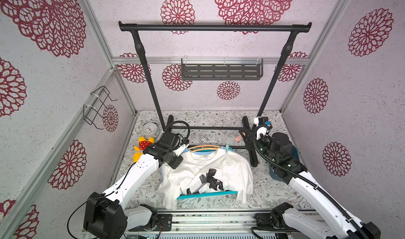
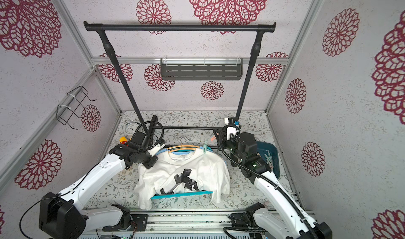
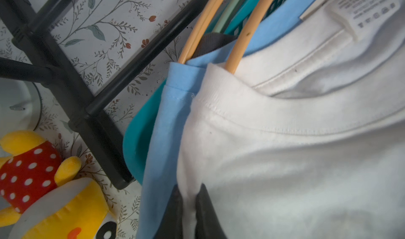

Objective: Use clothespins to secure the t-shirt on both sides of the hanger
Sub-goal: Pick up the hanger from the basket.

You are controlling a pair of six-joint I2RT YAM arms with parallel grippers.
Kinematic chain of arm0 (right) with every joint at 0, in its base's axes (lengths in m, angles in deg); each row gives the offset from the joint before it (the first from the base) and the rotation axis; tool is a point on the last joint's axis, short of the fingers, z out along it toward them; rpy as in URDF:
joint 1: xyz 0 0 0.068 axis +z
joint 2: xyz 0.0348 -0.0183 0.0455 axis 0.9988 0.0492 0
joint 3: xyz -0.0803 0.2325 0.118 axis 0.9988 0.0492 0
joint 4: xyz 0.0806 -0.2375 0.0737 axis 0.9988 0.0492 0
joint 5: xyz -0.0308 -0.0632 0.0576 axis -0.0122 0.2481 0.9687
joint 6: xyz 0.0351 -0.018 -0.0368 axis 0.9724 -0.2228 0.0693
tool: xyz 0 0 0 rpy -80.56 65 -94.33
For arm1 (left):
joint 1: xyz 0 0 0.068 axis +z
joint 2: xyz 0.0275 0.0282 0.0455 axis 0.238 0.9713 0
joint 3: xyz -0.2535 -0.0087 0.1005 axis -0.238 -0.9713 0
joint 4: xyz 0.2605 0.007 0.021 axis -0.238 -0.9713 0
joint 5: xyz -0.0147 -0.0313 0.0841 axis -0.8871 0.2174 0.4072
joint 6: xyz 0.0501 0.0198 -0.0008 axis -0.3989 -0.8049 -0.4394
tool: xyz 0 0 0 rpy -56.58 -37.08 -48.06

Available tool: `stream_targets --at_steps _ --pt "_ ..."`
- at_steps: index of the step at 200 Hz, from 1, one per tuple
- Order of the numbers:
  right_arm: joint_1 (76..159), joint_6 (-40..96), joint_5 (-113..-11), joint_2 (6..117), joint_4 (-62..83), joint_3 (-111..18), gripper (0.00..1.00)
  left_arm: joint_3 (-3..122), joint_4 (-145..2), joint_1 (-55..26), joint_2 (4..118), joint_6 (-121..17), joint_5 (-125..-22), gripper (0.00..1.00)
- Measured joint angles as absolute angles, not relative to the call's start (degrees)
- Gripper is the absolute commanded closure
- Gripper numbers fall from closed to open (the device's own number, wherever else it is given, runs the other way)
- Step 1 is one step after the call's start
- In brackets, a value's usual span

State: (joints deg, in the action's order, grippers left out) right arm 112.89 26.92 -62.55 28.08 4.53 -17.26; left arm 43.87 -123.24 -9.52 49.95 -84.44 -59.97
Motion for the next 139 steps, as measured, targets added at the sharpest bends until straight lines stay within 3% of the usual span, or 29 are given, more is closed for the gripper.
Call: stream_targets --at_steps 86,139 --pt "112.89 25.81 -60.71 28.08 4.84 -20.87 1.0 43.85 -121.88 -13.06 42.76 -87.5 -54.81 1.0" --pt "113.22 25.44 -52.49 30.25 6.54 -29.17 1.0 44.17 -117.34 -19.07 38.85 -92.29 -51.22 1.0"
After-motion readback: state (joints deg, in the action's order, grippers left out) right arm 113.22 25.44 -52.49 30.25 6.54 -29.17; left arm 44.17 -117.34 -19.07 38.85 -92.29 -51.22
